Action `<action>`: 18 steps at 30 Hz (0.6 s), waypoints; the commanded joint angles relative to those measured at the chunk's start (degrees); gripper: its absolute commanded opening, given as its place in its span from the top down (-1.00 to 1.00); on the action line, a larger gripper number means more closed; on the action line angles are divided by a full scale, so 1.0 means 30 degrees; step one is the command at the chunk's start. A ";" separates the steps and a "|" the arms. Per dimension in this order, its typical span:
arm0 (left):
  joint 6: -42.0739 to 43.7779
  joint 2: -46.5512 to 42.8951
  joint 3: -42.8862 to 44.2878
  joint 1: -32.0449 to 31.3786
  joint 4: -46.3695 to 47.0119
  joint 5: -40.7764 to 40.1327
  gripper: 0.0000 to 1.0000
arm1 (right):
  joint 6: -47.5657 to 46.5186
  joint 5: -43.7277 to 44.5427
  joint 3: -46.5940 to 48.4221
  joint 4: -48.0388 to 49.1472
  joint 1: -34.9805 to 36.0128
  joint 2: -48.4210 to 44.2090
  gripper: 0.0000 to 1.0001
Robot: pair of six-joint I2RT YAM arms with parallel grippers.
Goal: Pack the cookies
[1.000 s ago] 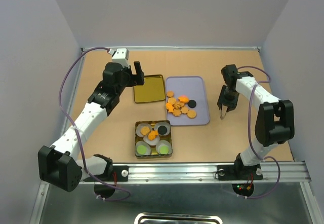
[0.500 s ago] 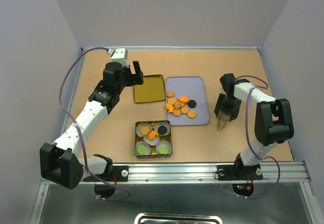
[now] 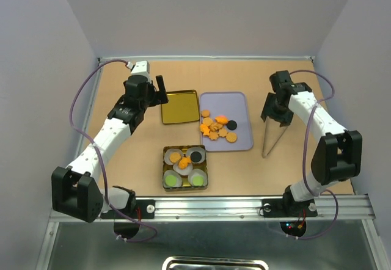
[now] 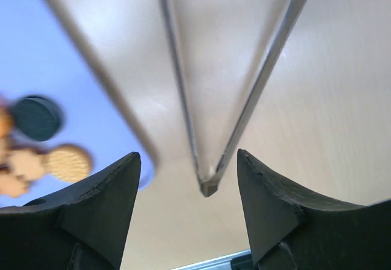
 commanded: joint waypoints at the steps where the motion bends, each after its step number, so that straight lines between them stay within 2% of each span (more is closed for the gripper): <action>1: -0.0716 0.0537 0.0597 0.0599 -0.0546 -0.1289 -0.97 | -0.0392 0.1286 0.3022 -0.1074 0.0874 -0.2093 -0.39; 4: -0.0105 0.0860 0.0802 0.0688 -0.0548 -0.2551 -0.97 | -0.0421 0.0497 0.4107 -0.1047 0.2216 -0.3204 -0.37; 5: 0.0188 0.0949 0.0918 0.0717 -0.0547 -0.2727 -0.97 | -0.0479 0.0379 0.4287 -0.0379 0.2862 -0.3645 -0.37; 6: 0.0597 0.1008 0.1035 0.0746 -0.0373 -0.2787 -0.97 | -0.0567 0.0290 0.4376 0.0237 0.4492 -0.4172 -0.38; 8: 0.0602 0.0804 0.0717 0.0862 0.0298 -0.2730 -0.97 | -0.0568 -0.0785 0.3940 0.2404 0.5793 -0.5784 -0.43; 10: 0.0571 0.0919 0.0626 0.1532 0.0507 -0.1418 -0.97 | -0.0043 -0.1815 0.3325 0.3548 0.6149 -0.6518 -0.52; 12: 0.0397 0.1532 0.1064 0.1800 -0.0105 0.0284 -0.97 | 0.0807 -0.2432 0.2591 0.4081 0.6179 -0.6756 -0.53; 16: -0.0567 0.4632 0.2499 0.1889 -0.2506 0.1051 -0.93 | 0.1803 -0.3634 0.1625 0.4081 0.6150 -0.6784 -0.53; 18: -0.0746 0.5166 0.2472 0.1889 -0.2539 0.1342 -0.90 | 0.1893 -0.3782 0.1186 0.4081 0.6179 -0.7105 -0.53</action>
